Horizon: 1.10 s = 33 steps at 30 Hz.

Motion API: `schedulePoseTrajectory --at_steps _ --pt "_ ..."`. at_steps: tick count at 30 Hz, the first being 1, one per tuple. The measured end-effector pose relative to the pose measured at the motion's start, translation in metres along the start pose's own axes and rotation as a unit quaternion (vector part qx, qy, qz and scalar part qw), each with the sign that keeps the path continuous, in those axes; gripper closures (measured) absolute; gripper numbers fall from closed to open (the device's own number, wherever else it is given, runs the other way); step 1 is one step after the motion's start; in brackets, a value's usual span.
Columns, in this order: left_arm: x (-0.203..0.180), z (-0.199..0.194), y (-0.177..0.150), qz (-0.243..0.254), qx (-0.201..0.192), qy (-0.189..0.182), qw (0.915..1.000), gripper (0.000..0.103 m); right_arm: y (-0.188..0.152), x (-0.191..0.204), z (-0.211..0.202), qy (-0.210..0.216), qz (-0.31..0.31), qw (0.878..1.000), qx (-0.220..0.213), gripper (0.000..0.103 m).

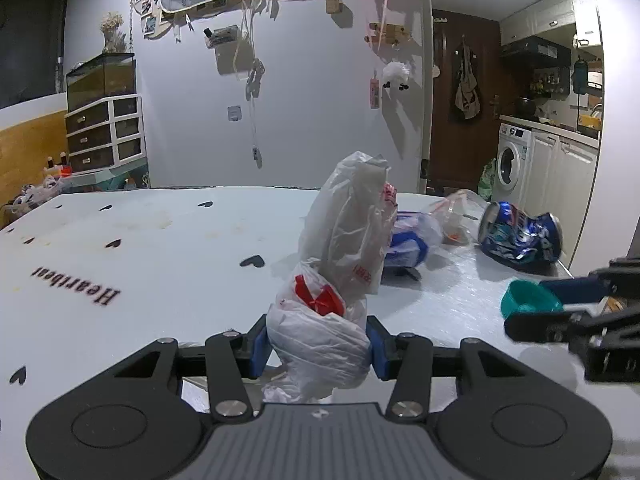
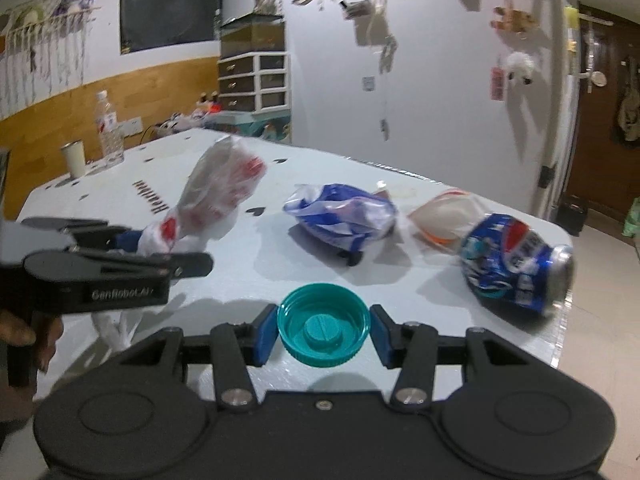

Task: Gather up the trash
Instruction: 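Lift the white bag and teal cap and carry them to the bin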

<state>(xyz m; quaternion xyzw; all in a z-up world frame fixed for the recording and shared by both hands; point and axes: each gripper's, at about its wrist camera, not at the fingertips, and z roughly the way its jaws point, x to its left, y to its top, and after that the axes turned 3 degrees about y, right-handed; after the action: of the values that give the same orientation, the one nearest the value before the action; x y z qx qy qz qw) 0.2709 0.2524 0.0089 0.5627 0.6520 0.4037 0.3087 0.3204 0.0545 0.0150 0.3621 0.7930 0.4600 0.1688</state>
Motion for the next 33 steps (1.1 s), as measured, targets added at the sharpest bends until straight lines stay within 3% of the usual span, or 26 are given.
schedulePoseTrajectory --at_steps 33 --pt "-0.155 -0.119 0.004 0.055 -0.019 -0.071 0.9958 0.054 -0.059 -0.058 -0.177 -0.124 0.061 0.988 -0.073 0.053"
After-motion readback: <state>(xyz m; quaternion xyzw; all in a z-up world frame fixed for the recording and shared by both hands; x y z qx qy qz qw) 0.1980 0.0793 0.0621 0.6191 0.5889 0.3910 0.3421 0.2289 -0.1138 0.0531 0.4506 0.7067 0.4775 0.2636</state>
